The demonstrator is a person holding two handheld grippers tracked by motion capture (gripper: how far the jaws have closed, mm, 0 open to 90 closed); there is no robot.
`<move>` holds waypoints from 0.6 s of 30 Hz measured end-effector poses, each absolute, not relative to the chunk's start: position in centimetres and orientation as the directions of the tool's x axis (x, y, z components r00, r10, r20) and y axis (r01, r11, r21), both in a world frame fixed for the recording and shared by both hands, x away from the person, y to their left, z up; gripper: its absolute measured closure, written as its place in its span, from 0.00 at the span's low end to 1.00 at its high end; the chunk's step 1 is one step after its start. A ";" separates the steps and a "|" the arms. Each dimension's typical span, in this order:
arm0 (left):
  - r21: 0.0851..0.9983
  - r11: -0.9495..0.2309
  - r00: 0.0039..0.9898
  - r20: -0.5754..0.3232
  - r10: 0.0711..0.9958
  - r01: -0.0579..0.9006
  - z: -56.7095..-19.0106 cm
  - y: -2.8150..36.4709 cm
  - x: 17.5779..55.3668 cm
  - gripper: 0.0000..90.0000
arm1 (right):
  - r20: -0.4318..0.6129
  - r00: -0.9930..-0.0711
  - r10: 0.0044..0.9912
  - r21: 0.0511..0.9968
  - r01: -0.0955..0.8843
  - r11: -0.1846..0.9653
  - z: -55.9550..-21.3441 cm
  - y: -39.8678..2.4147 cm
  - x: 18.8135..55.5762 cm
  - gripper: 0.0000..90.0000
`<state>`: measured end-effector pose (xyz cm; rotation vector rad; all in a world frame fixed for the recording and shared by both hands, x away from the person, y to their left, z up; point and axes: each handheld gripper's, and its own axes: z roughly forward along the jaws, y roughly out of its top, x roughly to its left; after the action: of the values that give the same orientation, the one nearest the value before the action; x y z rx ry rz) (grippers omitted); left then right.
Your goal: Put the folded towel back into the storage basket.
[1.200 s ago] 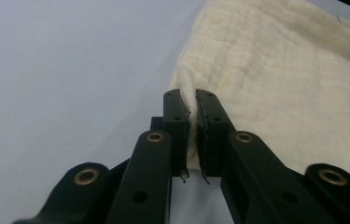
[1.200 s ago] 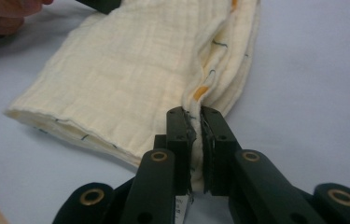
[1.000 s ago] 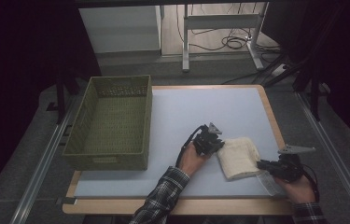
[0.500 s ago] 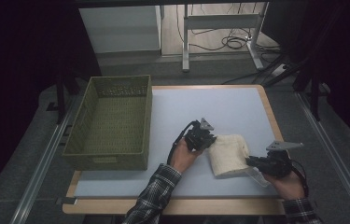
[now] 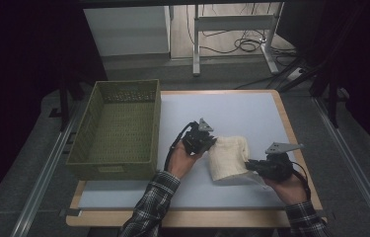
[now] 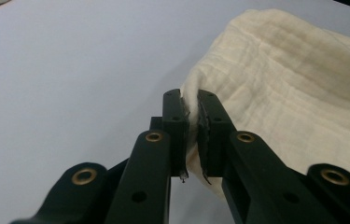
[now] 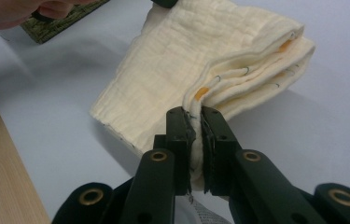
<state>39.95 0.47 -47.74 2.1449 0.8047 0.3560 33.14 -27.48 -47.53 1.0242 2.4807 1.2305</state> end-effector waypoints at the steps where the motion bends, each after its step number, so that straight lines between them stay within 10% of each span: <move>1: 0.768 -0.478 0.756 -0.012 0.655 0.426 -47.6 0.7 39.9 0.92 | 0.128 -0.746 0.654 0.760 0.497 0.418 -47.5 -27.3 33.2 0.92; 18: 0.756 -0.499 0.729 0.042 0.683 0.424 -45.7 3.0 40.1 0.92 | 0.112 -0.770 0.628 0.772 0.465 0.433 -46.6 -24.4 34.2 0.92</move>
<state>40.13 2.96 -45.70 2.1680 0.8327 0.4355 34.21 -24.41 -46.61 0.9631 2.4909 1.2487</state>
